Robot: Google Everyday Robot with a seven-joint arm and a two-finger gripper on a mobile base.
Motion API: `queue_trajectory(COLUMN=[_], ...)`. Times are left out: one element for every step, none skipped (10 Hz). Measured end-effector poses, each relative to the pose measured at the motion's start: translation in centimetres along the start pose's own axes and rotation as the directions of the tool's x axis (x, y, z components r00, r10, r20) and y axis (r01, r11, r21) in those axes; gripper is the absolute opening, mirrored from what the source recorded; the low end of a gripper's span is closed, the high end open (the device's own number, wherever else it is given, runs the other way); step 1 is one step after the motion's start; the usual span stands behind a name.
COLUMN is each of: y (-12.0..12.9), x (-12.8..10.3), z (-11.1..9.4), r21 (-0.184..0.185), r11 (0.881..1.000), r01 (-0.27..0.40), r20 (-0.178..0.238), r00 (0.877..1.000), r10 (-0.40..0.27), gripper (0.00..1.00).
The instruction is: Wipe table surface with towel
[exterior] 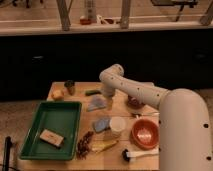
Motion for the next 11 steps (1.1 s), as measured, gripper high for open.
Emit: queue_trajectory(y=[0.0, 0.0, 0.0, 0.1, 0.1, 0.0, -0.1, -0.2, -0.3, -0.4, -0.5], x=[0.0, -0.3, -0.6, -0.7, -0.8, -1.1, -1.5, -1.7, -1.7, -1.8, -2.1], z=[0.1, 0.4, 0.6, 0.7, 0.9, 1.1, 1.3, 1.6, 1.7, 2.0, 2.3], r21=[-0.012, -0.029, -0.035, -0.038, -0.039, -0.040, -0.041, -0.043, -0.042, -0.041, -0.043], r11=[1.000, 0.999, 0.998, 0.997, 0.997, 0.996, 0.995, 0.994, 0.994, 0.993, 0.993], r01=[0.020, 0.044, 0.057, 0.064, 0.072, 0.083, 0.091, 0.101, 0.103, 0.107, 0.112], r20=[0.002, 0.005, 0.007, 0.007, 0.008, 0.010, 0.011, 0.014, 0.015, 0.017, 0.020], r00=[1.000, 0.999, 0.998, 0.998, 0.997, 0.997, 0.996, 0.995, 0.995, 0.994, 0.994], r10=[-0.019, -0.044, -0.057, -0.063, -0.072, -0.082, -0.091, -0.100, -0.103, -0.106, -0.112], gripper=[0.80, 0.80, 0.80, 0.80, 0.80, 0.80, 0.80, 0.80, 0.80, 0.80, 0.80])
